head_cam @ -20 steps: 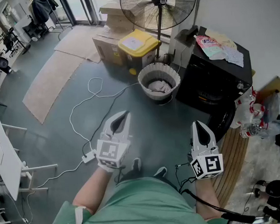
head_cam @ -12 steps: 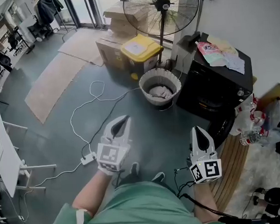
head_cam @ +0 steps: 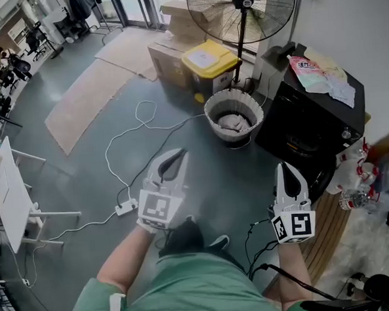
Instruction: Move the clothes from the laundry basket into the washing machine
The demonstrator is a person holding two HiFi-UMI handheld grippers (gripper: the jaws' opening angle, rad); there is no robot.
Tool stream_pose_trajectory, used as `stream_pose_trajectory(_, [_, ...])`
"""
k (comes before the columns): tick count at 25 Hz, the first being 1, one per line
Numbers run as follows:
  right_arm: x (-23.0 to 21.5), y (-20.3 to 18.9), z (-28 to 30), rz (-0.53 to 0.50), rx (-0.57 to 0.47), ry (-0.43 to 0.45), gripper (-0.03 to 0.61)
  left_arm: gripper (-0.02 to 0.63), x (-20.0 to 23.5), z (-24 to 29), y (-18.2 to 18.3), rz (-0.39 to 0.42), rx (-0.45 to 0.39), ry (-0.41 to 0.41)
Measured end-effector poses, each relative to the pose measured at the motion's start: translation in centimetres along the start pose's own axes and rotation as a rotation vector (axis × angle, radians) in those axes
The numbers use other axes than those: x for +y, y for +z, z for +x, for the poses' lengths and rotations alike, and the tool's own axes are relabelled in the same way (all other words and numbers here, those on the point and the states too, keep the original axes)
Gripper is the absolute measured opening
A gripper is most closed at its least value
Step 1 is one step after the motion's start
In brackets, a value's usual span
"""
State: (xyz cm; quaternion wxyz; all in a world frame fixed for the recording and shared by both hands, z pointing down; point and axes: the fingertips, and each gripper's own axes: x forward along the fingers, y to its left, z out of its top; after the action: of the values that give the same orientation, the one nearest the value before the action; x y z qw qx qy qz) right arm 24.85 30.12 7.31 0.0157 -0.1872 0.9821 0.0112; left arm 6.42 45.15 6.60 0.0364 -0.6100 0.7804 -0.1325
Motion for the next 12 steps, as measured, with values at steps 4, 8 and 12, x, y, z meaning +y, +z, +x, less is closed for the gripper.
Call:
stream_pose_trajectory(4, [-1.2, 0.0, 2.2, -0.094, 0.033, 0.018, 0.003, 0.018, 1.7, 1.2, -0.4, 0.108, -0.016, -0.002])
stream_pose_trajectory(8, [-3.3, 0.6, 5.8, -0.190, 0.056, 0.010, 0.003, 0.018, 7.6, 2.6, -0.4, 0.040, -0.044, 0.042])
stream_pose_trajectory(12, [-5.2, 0.9, 10.5, -0.256, 0.094, -0.004, 0.003, 0.017, 13.9, 5.1, -1.1, -0.050, -0.068, 0.078])
